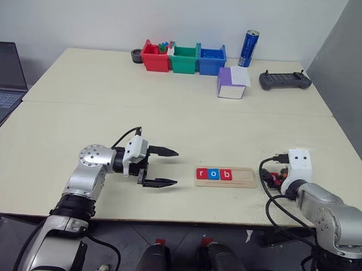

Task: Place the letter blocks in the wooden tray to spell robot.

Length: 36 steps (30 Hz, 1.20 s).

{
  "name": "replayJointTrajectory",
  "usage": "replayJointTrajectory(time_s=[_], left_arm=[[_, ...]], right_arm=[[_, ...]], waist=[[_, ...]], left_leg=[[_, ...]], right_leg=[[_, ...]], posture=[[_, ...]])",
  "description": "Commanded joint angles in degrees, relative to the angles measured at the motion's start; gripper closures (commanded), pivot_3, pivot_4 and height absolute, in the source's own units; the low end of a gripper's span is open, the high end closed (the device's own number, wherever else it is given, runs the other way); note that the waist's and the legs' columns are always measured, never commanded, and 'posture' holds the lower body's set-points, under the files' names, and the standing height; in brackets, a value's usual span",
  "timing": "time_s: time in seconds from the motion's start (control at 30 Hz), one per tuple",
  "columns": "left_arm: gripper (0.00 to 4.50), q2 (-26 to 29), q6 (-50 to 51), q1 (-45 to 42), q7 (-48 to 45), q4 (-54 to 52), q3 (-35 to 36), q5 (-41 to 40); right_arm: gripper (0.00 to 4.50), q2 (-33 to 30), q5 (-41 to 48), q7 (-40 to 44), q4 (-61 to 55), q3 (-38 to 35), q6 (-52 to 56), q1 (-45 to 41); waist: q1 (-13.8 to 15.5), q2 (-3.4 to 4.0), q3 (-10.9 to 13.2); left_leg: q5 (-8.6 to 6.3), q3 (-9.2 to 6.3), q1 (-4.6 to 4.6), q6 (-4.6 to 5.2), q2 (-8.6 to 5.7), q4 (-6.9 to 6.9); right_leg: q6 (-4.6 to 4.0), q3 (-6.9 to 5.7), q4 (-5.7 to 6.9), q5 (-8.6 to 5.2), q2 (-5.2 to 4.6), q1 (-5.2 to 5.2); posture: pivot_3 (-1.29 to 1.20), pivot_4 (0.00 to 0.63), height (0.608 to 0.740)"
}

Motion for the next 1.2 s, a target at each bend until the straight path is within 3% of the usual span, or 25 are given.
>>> replayJointTrajectory(time_s=[0.03,0.1,0.23,0.37,0.5,0.63,0.77,1.17,1.2], left_arm=[[0.00,0.51,-0.87,-1.19,-0.47,-0.81,0.63,-0.29],[0.00,0.52,-0.88,-1.43,-0.33,-0.66,0.71,-0.17],[0.00,0.44,-0.69,-1.47,-0.03,-1.05,0.71,-0.16],[0.00,0.31,-0.88,-1.20,0.19,-1.35,0.69,-0.05],[0.00,0.36,-0.82,-1.19,0.66,-1.92,0.85,-0.03],[0.00,0.85,-0.44,-0.12,1.22,-3.54,1.23,-0.25],[0.00,1.52,0.31,1.51,2.57,-5.87,1.69,-0.36],[0.00,3.50,1.77,4.09,4.75,-9.30,2.58,-1.18],[0.00,3.55,1.84,4.08,4.78,-9.33,2.63,-1.19]], right_arm=[[0.03,-8.18,3.57,7.33,-0.28,-2.85,-0.25,-3.47],[0.03,-15.66,5.70,14.70,2.38,-2.28,-3.62,-3.22],[0.03,-34.78,5.05,42.57,13.07,3.41,-28.96,2.82],[0.03,-41.91,1.47,59.96,29.90,10.84,-47.92,-0.88],[0.03,-39.45,-4.29,70.68,48.80,19.31,-63.96,-14.95],[0.03,-36.17,-9.30,73.80,60.34,23.74,-75.11,-22.14],[0.03,-35.03,-11.93,79.12,66.56,26.73,-81.35,-23.77],[0.03,-30.29,-16.15,76.17,74.62,27.95,-85.76,-25.87],[0.40,-30.16,-16.55,75.98,75.12,28.04,-85.91,-25.87]], waist=[[0.03,0.01,0.01],[0.12,0.01,0.01],[0.26,0.04,0.02],[-0.19,0.03,0.02],[-0.84,0.05,0.04],[-0.82,0.04,0.04],[-0.29,0.06,0.05],[0.07,0.10,0.05],[0.07,0.11,0.04]], left_leg=[[0.00,0.00,0.00,0.00,0.00,0.00],[-0.01,-0.04,-0.01,0.01,-0.01,-0.02],[-0.04,-0.13,-0.08,0.07,-0.03,-0.11],[-0.11,-0.14,-0.14,0.18,0.02,-0.14],[-0.11,-0.05,-0.17,0.19,0.00,0.00],[-0.10,-0.10,-0.17,0.17,0.02,-0.01],[-0.08,-0.06,-0.21,0.14,0.00,0.01],[-0.08,0.02,0.17,0.15,0.04,0.06],[-0.08,0.02,0.18,0.15,0.04,0.06]], right_leg=[[0.00,0.00,-0.01,0.00,0.00,0.00],[0.00,-0.05,-0.09,0.00,0.00,0.03],[0.00,-0.15,-0.35,0.00,0.02,0.06],[0.10,-0.17,-0.72,0.05,0.09,0.15],[0.20,-0.07,-0.67,0.12,0.07,0.13],[0.20,-0.11,-0.63,0.12,0.08,0.13],[0.19,-0.07,-0.64,0.13,0.05,0.12],[0.17,-0.02,-0.50,0.13,0.02,0.41],[0.17,-0.02,-0.50,0.13,0.02,0.42]], posture=[[0.00,0.150,0.740],[0.00,0.150,0.740],[0.00,0.150,0.740],[0.00,0.150,0.740],[0.00,0.150,0.740],[0.00,0.150,0.740],[0.00,0.150,0.740],[0.00,0.150,0.740],[0.00,0.150,0.740]])
